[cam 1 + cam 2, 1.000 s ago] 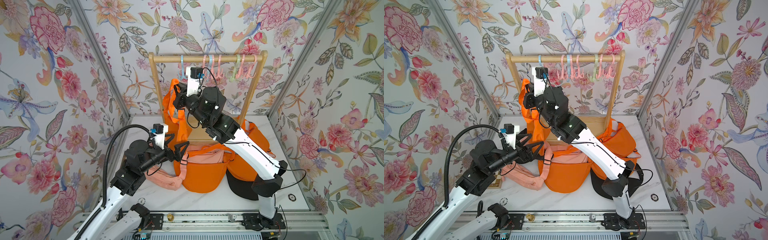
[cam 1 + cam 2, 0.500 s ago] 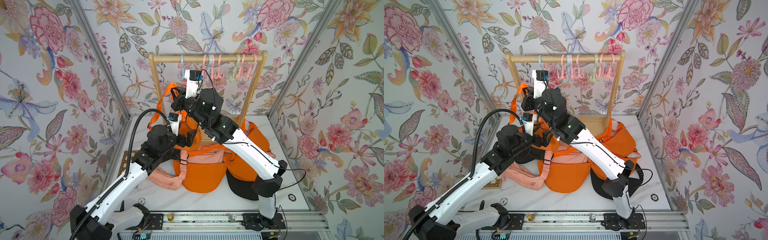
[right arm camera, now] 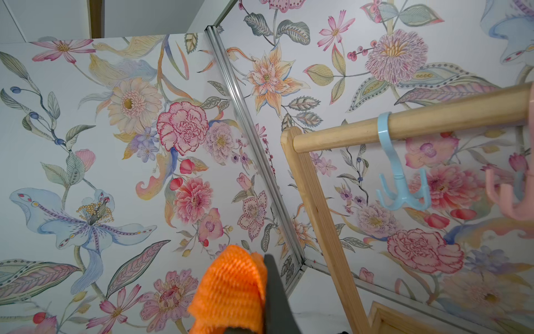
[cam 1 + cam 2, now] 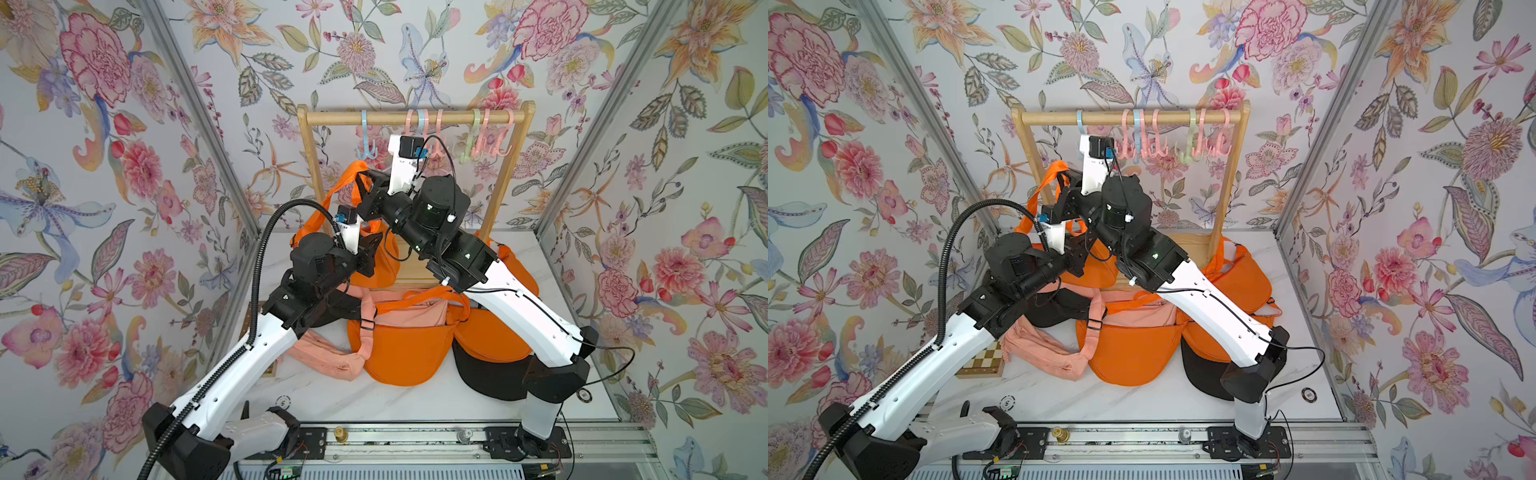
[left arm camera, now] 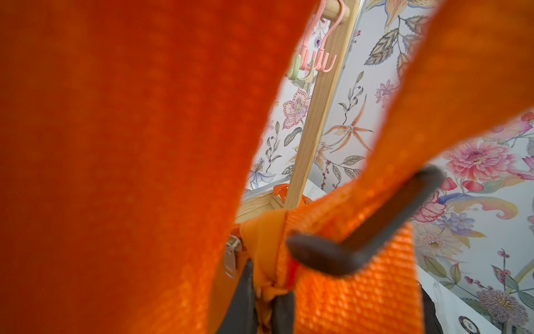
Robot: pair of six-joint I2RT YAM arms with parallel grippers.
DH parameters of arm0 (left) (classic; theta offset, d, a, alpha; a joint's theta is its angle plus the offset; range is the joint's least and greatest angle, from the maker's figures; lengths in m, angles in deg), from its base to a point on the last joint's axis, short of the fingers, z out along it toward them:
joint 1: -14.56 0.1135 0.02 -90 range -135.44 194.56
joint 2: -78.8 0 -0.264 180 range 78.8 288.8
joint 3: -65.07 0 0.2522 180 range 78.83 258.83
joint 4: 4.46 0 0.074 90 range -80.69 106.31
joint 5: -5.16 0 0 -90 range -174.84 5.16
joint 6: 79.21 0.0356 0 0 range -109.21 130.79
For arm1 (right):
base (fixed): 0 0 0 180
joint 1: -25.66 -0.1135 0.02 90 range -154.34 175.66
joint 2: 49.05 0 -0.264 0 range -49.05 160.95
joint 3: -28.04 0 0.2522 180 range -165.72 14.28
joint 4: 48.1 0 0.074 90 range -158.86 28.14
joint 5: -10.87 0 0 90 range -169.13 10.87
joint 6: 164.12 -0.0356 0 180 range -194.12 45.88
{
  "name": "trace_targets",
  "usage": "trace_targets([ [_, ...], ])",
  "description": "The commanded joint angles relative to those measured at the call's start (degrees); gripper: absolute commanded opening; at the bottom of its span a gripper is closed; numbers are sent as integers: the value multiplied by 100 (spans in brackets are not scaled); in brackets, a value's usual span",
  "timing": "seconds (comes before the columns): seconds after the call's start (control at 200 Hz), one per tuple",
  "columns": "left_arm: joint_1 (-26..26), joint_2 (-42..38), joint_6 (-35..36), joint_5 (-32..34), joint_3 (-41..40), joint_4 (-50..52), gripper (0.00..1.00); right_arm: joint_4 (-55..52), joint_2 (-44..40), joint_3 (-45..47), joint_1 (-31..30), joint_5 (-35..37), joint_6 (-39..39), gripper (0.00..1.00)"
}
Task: Take the bag off the hook
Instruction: Place the bag at the center of the board.
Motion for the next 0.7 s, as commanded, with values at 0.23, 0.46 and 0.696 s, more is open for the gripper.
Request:
trace_targets([
  [0.23, 95, -711, 111, -1134, 285, 1202, 7, -157, -221, 468, 465, -147, -143, 53],
  [0.46, 167, -1411, 173, -250, 346, 2721, 7, 60, -509, 1497, 711, -268, -364, 76],
  [0.696, 828, -1151, 407, 1518, 681, 4123, 5, 610, -1112, 2302, 780, -249, -370, 81],
])
